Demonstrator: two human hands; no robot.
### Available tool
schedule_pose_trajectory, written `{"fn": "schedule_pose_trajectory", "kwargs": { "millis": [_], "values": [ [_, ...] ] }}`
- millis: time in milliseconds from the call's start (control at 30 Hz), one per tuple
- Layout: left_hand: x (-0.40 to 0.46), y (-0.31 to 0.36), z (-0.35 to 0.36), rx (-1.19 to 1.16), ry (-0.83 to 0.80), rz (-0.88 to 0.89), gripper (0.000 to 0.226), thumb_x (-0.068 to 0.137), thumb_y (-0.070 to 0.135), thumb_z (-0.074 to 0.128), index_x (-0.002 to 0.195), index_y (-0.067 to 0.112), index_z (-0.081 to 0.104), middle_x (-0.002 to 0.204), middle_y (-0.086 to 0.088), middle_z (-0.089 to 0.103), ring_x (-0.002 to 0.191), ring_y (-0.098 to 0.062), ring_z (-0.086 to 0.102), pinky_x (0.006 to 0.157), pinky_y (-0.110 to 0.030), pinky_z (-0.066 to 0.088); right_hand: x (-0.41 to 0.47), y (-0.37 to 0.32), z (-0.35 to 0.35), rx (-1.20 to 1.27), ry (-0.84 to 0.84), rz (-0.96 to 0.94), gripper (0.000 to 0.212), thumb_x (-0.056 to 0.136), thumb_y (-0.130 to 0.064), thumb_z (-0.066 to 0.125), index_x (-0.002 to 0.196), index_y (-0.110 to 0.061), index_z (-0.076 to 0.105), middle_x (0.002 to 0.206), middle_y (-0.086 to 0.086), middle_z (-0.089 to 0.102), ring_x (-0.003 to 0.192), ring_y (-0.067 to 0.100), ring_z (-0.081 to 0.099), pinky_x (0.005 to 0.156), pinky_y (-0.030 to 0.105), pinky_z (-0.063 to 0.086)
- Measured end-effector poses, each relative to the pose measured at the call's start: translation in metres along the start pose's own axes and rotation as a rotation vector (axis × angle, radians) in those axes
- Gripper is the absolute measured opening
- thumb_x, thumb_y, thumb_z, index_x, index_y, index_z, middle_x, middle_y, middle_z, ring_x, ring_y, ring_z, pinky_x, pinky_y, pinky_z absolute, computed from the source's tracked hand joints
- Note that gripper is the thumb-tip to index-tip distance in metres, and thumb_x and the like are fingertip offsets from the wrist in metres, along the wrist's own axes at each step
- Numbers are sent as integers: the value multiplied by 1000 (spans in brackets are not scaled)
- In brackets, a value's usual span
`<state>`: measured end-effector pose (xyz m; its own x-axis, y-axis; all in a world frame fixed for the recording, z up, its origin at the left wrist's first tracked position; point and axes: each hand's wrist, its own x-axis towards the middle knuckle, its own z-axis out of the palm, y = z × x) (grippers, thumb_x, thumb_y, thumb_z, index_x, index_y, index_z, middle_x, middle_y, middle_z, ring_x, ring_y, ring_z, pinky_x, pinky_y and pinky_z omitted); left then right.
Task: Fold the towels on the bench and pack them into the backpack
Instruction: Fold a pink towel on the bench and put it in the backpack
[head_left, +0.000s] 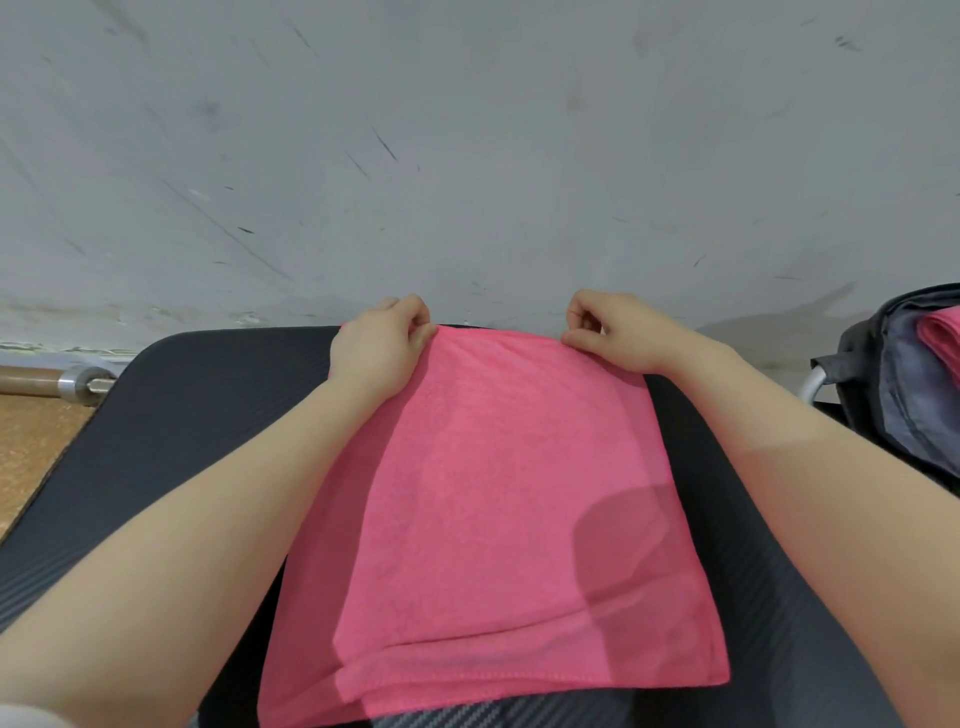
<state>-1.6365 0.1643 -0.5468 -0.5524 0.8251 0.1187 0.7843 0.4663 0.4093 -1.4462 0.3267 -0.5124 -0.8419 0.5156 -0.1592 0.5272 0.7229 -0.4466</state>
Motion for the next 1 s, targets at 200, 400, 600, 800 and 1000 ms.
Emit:
{"fn": "schedule_pose_trajectory", "kwargs": {
  "millis": [200,400,600,800,1000],
  "values": [
    [-1,0,1,8,6,-10,22,95,33,44,100,14,55,101,-5,58,88,-29,56,67,-31,34,2,-5,-10,191,-155,143,22,80,-15,71,66,-22,55,59,-7,45,55,7,41,54,19,33],
    [1,-5,-1,-62,-13,2,20,94,31,46,98,14,56,97,-5,59,89,-26,55,68,-32,38,4,-5,-12,214,66,126,15,77,-13,72,69,-19,60,66,-8,55,58,1,47,51,4,36],
    [1,-4,0,-39,-11,-18,23,94,34,46,99,14,57,99,-6,59,90,-27,56,68,-31,37,-3,-4,-16,540,92,222,20,82,-16,68,66,-17,57,67,-3,57,59,4,51,59,17,42],
    [2,-3,0,-38,7,-38,27,94,33,46,98,9,58,99,-11,62,92,-30,55,69,-33,37,12,2,6,277,174,299,25,87,-22,62,66,-18,49,78,3,56,68,16,49,63,24,41],
    [-2,11,4,113,33,-72,30,96,30,42,111,4,49,112,-17,51,84,-38,57,63,-35,34,19,-4,19,-142,157,358,17,92,-18,48,104,-9,57,116,16,59,107,32,55,83,36,43]
  ]
}}
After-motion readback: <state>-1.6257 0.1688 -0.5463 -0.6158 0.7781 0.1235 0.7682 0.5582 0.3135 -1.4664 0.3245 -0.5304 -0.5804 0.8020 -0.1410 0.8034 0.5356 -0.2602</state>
